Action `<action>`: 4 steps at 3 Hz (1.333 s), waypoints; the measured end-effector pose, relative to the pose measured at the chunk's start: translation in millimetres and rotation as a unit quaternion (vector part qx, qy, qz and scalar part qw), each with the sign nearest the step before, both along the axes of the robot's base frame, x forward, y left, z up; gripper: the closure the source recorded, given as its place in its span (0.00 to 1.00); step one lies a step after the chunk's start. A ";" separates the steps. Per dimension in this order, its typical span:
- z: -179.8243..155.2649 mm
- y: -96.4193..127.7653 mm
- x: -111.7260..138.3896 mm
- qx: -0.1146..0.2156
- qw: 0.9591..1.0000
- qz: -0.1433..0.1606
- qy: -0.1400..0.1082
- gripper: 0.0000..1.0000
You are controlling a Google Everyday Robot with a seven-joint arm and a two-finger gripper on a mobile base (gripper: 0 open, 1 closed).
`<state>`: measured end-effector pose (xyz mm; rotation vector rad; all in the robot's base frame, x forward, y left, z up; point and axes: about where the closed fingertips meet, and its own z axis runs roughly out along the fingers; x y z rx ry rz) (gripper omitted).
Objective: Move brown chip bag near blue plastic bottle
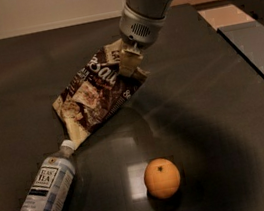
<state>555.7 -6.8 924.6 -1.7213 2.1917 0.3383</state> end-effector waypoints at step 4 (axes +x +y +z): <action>-5.1 14.3 -39.9 -0.026 1.000 0.009 0.012 0.35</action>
Offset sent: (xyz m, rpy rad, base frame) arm -0.0496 0.0131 -0.0034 -0.0766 0.0367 0.0103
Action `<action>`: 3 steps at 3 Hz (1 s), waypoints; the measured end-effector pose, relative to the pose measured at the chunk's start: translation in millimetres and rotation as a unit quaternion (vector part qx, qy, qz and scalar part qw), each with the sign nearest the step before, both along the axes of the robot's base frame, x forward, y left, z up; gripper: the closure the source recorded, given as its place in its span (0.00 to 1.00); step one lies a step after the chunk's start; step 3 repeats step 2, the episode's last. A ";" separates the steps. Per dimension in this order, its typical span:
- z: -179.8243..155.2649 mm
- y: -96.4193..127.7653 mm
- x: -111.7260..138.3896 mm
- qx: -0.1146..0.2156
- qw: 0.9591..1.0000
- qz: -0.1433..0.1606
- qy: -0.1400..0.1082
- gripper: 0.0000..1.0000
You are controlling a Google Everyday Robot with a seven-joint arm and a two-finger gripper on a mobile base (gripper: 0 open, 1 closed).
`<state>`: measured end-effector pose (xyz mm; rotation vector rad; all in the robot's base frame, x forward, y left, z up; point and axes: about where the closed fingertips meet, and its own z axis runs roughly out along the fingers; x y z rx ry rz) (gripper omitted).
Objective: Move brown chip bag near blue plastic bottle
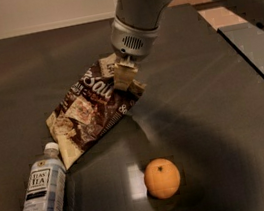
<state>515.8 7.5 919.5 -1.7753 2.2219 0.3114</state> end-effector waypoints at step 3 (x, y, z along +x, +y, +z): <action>-0.5 2.7 0.2 0.001 1.000 0.002 -0.002 0.00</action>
Offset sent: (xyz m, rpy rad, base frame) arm 0.0001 0.0013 -0.0003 0.0008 -0.0015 0.0016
